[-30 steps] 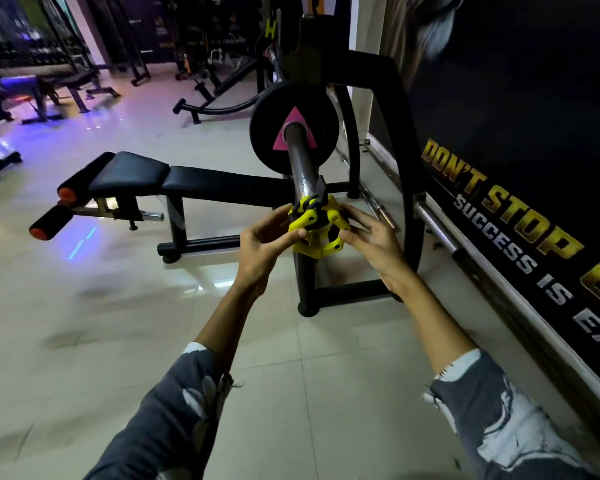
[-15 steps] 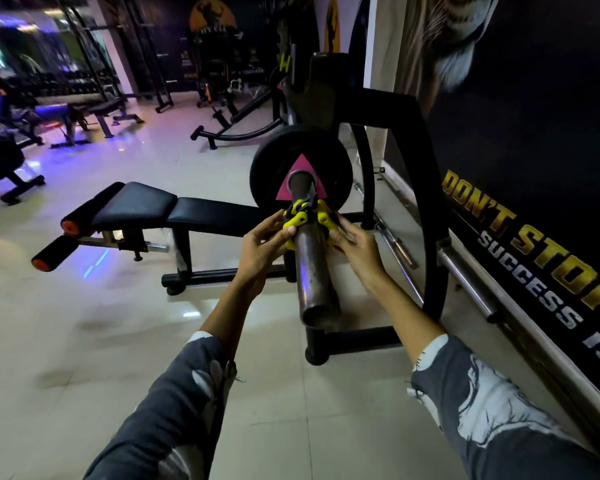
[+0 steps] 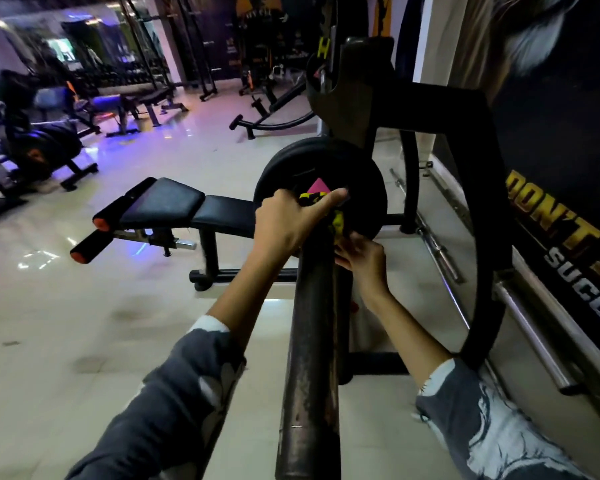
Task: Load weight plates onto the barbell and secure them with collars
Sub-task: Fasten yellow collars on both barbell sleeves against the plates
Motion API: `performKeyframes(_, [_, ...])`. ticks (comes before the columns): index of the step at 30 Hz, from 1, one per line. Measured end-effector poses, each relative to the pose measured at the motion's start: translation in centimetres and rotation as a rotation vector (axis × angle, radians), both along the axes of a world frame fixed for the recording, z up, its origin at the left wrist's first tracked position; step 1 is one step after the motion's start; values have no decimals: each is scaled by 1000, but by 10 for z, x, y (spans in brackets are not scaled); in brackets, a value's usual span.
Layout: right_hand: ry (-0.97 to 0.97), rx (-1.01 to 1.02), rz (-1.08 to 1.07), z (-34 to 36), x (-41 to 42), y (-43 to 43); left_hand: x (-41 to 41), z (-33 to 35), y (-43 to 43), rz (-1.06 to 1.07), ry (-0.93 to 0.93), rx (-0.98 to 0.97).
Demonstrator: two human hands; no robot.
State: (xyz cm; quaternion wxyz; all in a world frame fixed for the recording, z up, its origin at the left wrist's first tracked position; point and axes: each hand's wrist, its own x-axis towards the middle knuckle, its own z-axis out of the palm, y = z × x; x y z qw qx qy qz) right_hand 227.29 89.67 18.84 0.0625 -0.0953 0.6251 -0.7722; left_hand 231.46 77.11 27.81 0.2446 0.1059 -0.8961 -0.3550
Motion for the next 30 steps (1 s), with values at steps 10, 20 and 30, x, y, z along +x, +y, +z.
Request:
performKeyframes(10, [-51, -72, -2, 1, 6, -2, -18, 24, 34, 101, -62, -408])
performKeyframes(20, [287, 254, -113, 20, 18, 6, -7, 18, -4, 116, -87, 150])
performKeyframes(30, [704, 764, -64, 78, -29, 23, -5, 1, -16, 8, -146, 669])
